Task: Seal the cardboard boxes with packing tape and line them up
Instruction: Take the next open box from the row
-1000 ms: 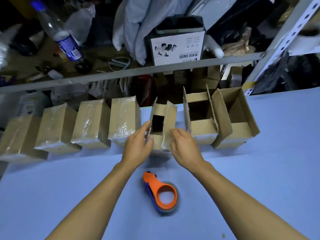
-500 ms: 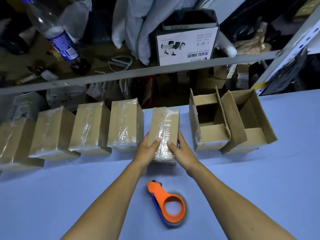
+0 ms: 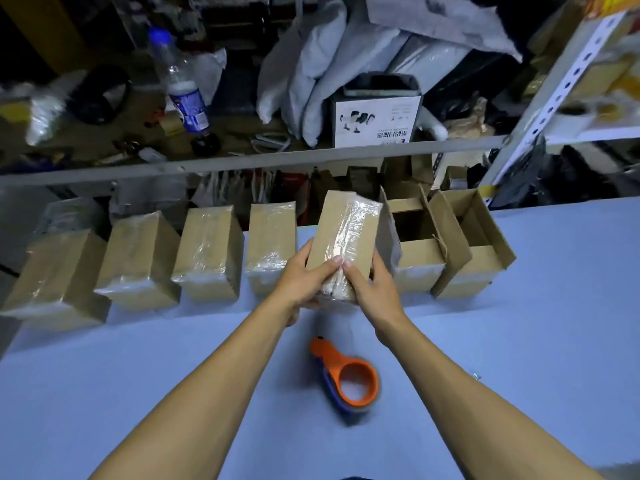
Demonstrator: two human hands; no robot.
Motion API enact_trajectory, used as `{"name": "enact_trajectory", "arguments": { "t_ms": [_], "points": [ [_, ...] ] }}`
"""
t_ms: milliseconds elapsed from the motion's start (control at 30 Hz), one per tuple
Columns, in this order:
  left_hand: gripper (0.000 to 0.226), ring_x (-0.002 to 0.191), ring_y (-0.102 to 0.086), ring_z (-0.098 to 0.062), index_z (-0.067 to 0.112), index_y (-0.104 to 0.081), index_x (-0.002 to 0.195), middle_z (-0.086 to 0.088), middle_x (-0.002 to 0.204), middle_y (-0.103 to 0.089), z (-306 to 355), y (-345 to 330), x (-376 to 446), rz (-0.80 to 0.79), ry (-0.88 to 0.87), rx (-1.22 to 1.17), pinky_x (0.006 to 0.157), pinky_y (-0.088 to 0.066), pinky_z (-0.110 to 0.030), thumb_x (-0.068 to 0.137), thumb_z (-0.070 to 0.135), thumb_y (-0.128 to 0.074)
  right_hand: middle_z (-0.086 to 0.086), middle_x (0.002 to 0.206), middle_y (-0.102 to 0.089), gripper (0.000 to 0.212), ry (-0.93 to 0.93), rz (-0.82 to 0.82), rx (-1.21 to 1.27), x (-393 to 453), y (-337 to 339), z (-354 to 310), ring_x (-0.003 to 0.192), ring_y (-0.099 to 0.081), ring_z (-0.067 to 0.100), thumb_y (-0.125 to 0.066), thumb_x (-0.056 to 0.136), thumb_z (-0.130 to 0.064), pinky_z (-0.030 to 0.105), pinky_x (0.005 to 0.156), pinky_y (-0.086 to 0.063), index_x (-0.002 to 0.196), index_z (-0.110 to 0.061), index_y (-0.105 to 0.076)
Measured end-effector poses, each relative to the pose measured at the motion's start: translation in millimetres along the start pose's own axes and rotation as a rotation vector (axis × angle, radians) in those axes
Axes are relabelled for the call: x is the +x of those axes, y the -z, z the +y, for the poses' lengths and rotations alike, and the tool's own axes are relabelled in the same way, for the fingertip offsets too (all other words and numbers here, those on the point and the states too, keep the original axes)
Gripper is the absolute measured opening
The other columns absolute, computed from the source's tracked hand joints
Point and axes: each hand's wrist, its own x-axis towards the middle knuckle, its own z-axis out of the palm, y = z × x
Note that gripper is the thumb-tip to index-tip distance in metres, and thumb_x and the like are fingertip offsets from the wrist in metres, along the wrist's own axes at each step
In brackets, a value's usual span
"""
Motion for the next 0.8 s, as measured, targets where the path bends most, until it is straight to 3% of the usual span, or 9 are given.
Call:
{"name": "enact_trajectory", "arguments": {
  "t_ms": [200, 300, 433, 533, 567, 633, 700, 800],
  "points": [
    [0.035, 0.082, -0.070, -0.005, 0.038, -0.060, 0.119, 0.012, 0.102, -0.073, -11, 51, -59, 0.049, -0.091, 0.085, 0.059, -0.054, -0.024, 0.086, 0.040, -0.071, -0.017, 0.115, -0.066, 0.065, -0.030, 0.058, -0.010, -62, -50, -11, 0.100, -0.067, 0.007, -0.063, 0.077, -0.062, 0.043, 0.090, -0.056, 0.136, -0.043, -0.044],
    [0.054, 0.092, -0.070, -0.015, 0.049, -0.057, 0.119, 0.013, 0.105, -0.072, -25, 86, -82, 0.050, -0.074, 0.200, 0.070, -0.059, -0.040, 0.068, 0.061, -0.070, -0.011, 0.114, -0.067, 0.073, -0.077, 0.033, -0.055, -89, -78, -10, 0.097, -0.068, 0.014, -0.065, 0.073, -0.064, 0.046, 0.085, -0.059, 0.138, -0.046, -0.037],
    [0.043, 0.090, -0.070, -0.015, 0.045, -0.062, 0.116, 0.015, 0.103, -0.072, -48, 133, -114, 0.002, -0.072, 0.245, 0.059, -0.059, -0.035, 0.076, 0.049, -0.076, -0.009, 0.117, -0.064, 0.078, -0.165, -0.085, -0.074, -124, -107, -8, 0.095, -0.067, 0.013, -0.070, 0.081, -0.054, 0.037, 0.061, -0.061, 0.143, -0.043, -0.024],
    [0.041, 0.088, -0.072, -0.017, 0.041, -0.064, 0.118, 0.012, 0.102, -0.073, -63, 158, -132, -0.008, -0.031, 0.251, 0.061, -0.062, -0.042, 0.079, 0.047, -0.076, -0.015, 0.122, -0.060, 0.079, -0.161, -0.128, -0.101, -147, -124, -8, 0.100, -0.064, 0.009, -0.072, 0.079, -0.058, 0.033, 0.057, -0.058, 0.139, -0.046, -0.023],
    [0.041, 0.087, -0.072, -0.018, 0.040, -0.065, 0.118, 0.010, 0.101, -0.073, -68, 165, -135, -0.020, 0.001, 0.244, 0.061, -0.062, -0.047, 0.078, 0.046, -0.076, -0.015, 0.122, -0.060, 0.077, -0.180, -0.127, -0.121, -152, -129, -6, 0.101, -0.064, 0.009, -0.073, 0.077, -0.059, 0.033, 0.056, -0.058, 0.136, -0.045, -0.025],
    [0.042, 0.084, -0.073, -0.021, 0.040, -0.066, 0.116, 0.006, 0.099, -0.074, -81, 179, -137, -0.049, 0.066, 0.250, 0.061, -0.061, -0.051, 0.076, 0.044, -0.078, -0.014, 0.112, -0.062, 0.052, -0.229, -0.120, -0.183, -161, -134, -2, 0.096, -0.062, 0.008, -0.073, 0.081, -0.048, 0.038, 0.059, -0.059, 0.119, -0.042, -0.037],
    [0.037, 0.076, -0.072, -0.020, 0.042, -0.068, 0.109, 0.004, 0.094, -0.074, -97, 189, -140, -0.080, 0.106, 0.325, 0.060, -0.061, -0.044, 0.073, 0.042, -0.078, -0.019, 0.102, -0.058, 0.032, -0.281, -0.170, -0.266, -164, -134, 11, 0.090, -0.057, 0.005, -0.070, 0.086, -0.036, 0.036, 0.066, -0.056, 0.106, -0.039, -0.045],
    [0.035, 0.070, -0.066, -0.014, 0.043, -0.069, 0.104, 0.009, 0.092, -0.073, -127, 198, -146, -0.114, 0.157, 0.364, 0.054, -0.053, -0.031, 0.071, 0.038, -0.078, -0.017, 0.098, -0.054, 0.035, -0.315, -0.239, -0.432, -167, -134, 35, 0.085, -0.052, 0.004, -0.073, 0.084, -0.040, 0.021, 0.065, -0.045, 0.110, -0.029, -0.052]
  ]
}}
